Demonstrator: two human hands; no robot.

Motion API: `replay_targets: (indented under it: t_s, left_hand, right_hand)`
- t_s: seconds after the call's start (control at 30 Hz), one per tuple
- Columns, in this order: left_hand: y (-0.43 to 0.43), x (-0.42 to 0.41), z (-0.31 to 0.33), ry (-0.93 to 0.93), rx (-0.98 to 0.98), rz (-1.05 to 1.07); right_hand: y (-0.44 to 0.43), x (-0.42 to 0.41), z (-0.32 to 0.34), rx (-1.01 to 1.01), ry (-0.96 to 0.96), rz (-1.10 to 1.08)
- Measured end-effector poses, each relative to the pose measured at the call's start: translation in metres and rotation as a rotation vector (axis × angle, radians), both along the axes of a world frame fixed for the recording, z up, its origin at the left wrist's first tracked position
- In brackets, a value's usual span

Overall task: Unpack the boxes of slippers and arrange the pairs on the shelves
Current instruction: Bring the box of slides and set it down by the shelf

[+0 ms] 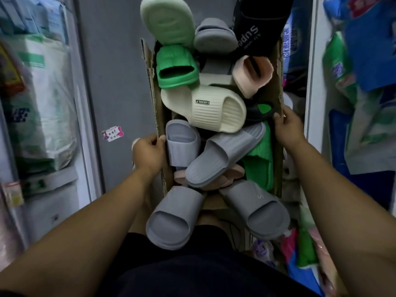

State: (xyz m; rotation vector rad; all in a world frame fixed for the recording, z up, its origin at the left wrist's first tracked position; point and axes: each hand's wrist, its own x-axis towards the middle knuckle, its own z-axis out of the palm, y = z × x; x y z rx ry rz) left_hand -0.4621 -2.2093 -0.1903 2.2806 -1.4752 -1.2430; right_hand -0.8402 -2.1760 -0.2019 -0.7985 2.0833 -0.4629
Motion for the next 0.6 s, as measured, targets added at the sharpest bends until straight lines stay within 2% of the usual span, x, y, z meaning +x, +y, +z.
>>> replay_targets:
  t_s: [0.1, 0.23, 0.33, 0.43, 0.6]
  left_hand:
    - [-0.003, 0.004, 0.010, 0.026, 0.081, -0.029]
    - [0.002, 0.005, 0.033, 0.132, 0.276, -0.028]
    - [0.019, 0.006, 0.049, -0.002, 0.617, -0.032]
    - [0.043, 0.012, 0.063, -0.032, 0.878, 0.004]
    - [0.070, 0.022, 0.059, 0.094, 0.874, -0.006]
  right_hand:
    - [-0.001, 0.005, 0.019, 0.063, -0.060, 0.026]
    - [0.022, 0.016, 0.051, 0.175, -0.079, -0.063]
    - [0.057, 0.030, 0.083, 0.243, -0.063, -0.070]
    - [0.101, 0.046, 0.105, 0.331, -0.103, -0.131]
    - [0.156, 0.076, 0.109, 0.403, -0.205, -0.212]
